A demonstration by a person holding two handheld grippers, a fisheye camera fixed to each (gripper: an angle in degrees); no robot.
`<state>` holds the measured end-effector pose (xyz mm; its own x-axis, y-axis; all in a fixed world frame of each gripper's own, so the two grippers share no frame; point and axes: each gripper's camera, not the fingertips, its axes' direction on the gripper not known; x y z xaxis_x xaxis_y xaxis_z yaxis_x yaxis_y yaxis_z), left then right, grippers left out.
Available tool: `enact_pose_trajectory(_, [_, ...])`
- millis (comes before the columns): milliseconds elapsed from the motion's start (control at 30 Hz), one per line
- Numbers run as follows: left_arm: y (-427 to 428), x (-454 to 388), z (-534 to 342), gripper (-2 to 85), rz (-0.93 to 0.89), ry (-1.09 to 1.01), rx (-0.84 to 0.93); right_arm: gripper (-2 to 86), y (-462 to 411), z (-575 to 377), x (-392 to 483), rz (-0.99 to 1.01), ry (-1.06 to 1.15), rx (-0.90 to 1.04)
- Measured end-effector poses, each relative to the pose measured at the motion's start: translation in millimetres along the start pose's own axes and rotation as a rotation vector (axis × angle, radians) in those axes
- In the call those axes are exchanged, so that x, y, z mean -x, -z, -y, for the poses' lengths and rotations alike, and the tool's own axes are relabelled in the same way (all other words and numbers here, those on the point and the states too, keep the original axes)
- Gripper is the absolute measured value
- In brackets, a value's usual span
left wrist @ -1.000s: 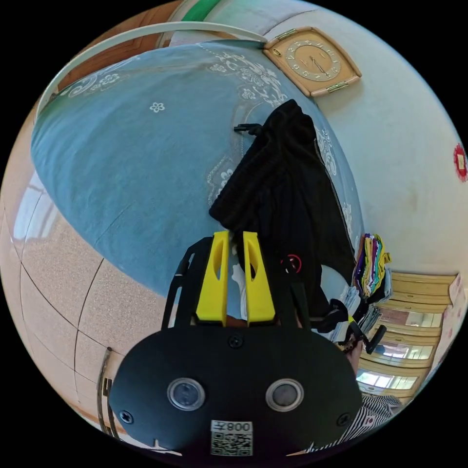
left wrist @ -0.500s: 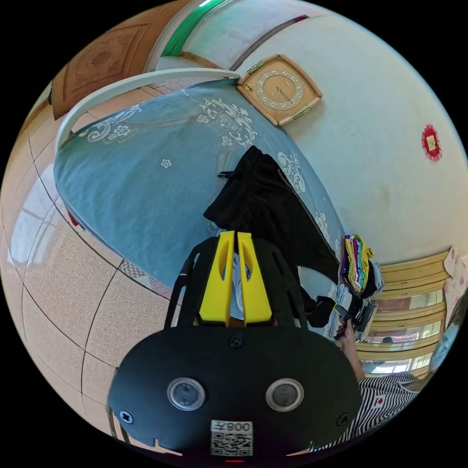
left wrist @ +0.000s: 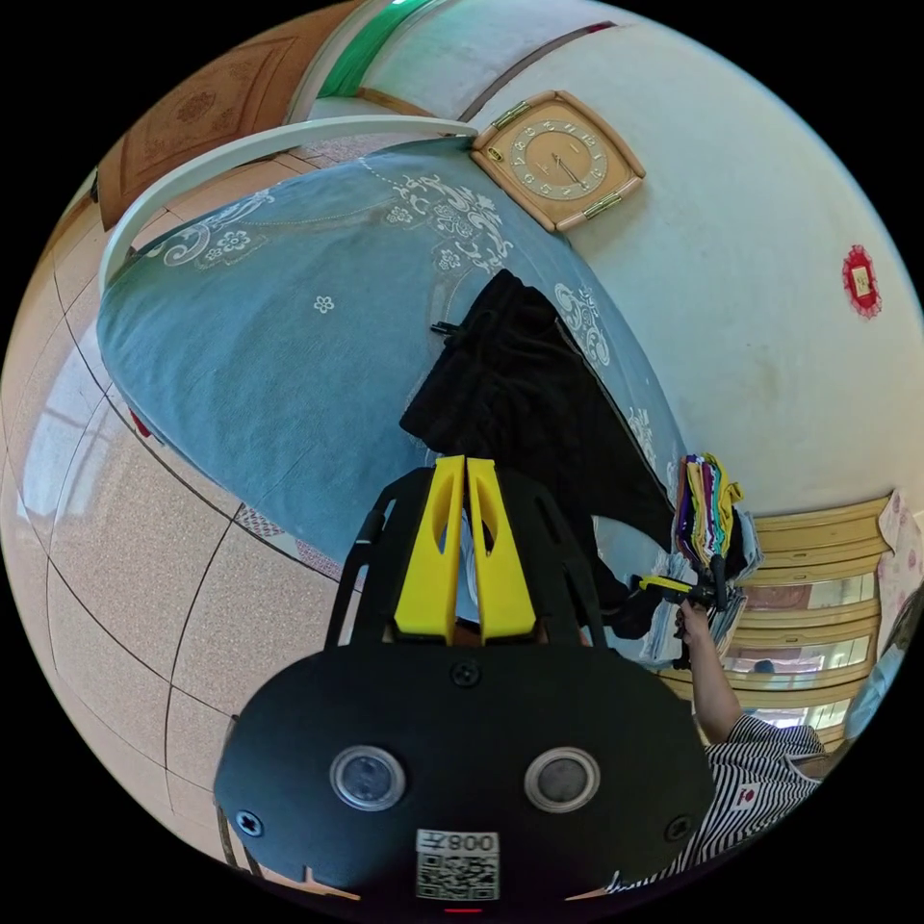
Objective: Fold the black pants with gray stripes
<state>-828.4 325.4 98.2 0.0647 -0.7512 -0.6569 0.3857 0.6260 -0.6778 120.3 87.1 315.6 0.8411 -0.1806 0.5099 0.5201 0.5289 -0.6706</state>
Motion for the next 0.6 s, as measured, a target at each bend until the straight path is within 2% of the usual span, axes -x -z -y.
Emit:
enact_pose_trajectory(233, [6,9,14,0.2,-0.034,-0.018,-0.025,1.7,0,-10,-4,-0.110,0.020,0.030])
enact_pose_trajectory(300, [11,10,20,0.2,-0.054,-0.030,-0.045,1.2,28,-27,-17,-0.067,-0.024,-0.081])
enact_pose_trajectory(467, [24,20,32,0.1,-0.116,-0.043,-0.118,0.8,133,-136,-72,0.139,-0.209,-0.556])
enact_pose_trajectory(600, [22,37,38,0.1,-0.127,-0.019,-0.132,0.9,137,-212,-97,0.182,-0.348,-0.691])
